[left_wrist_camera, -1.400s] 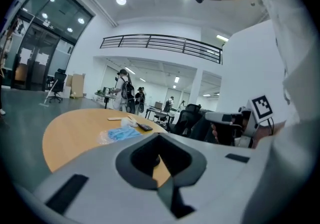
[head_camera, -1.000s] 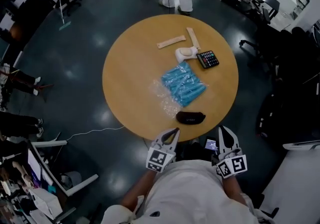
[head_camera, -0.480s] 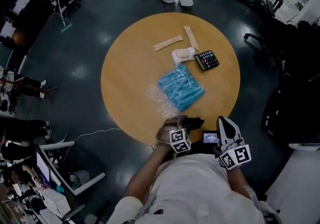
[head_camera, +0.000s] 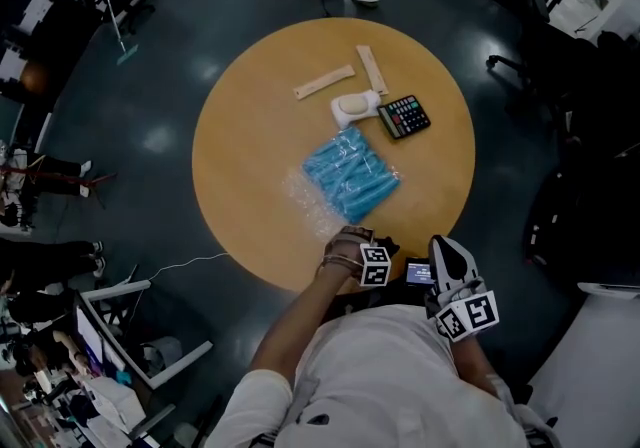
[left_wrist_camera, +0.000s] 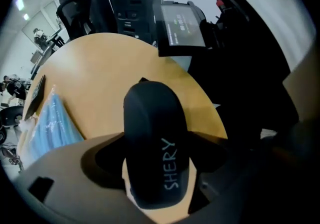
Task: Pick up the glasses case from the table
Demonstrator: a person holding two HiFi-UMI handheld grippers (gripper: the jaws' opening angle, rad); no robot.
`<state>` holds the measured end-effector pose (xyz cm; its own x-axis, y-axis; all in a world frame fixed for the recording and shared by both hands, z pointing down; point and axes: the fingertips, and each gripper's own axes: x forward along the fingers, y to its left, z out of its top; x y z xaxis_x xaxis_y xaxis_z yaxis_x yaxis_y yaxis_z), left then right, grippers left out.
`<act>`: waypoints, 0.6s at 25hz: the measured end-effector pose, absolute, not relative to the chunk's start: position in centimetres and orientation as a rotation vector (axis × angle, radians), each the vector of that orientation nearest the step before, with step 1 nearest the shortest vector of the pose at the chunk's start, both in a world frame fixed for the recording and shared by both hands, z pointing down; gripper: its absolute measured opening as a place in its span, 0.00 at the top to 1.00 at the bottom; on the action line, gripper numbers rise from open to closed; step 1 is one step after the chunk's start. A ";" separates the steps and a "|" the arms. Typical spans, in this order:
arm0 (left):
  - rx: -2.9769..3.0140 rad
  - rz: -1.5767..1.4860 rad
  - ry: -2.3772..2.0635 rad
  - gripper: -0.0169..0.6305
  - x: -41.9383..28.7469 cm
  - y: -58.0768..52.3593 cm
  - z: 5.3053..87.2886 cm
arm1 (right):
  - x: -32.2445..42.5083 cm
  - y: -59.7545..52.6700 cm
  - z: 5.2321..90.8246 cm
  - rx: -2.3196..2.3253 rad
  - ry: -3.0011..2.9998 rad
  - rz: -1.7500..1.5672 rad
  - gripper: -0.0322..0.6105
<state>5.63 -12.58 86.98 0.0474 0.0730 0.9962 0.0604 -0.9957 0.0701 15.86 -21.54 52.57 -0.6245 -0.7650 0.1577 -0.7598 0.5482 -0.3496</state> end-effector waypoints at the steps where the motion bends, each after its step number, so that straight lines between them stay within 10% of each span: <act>1: 2.266 2.149 0.150 0.42 5.6 -12.5 87.2 | 15.9 -21.6 52.5 -1.354 2.753 -0.610 0.93; 10: 2.406 2.119 -0.100 0.42 5.2 -14.1 83.7 | 15.8 -22.6 52.0 -1.317 2.788 -0.563 0.93; 15: 2.581 1.348 -0.825 0.42 4.8 -17.3 70.9 | 13.9 -22.8 51.1 -1.290 2.831 -0.496 0.93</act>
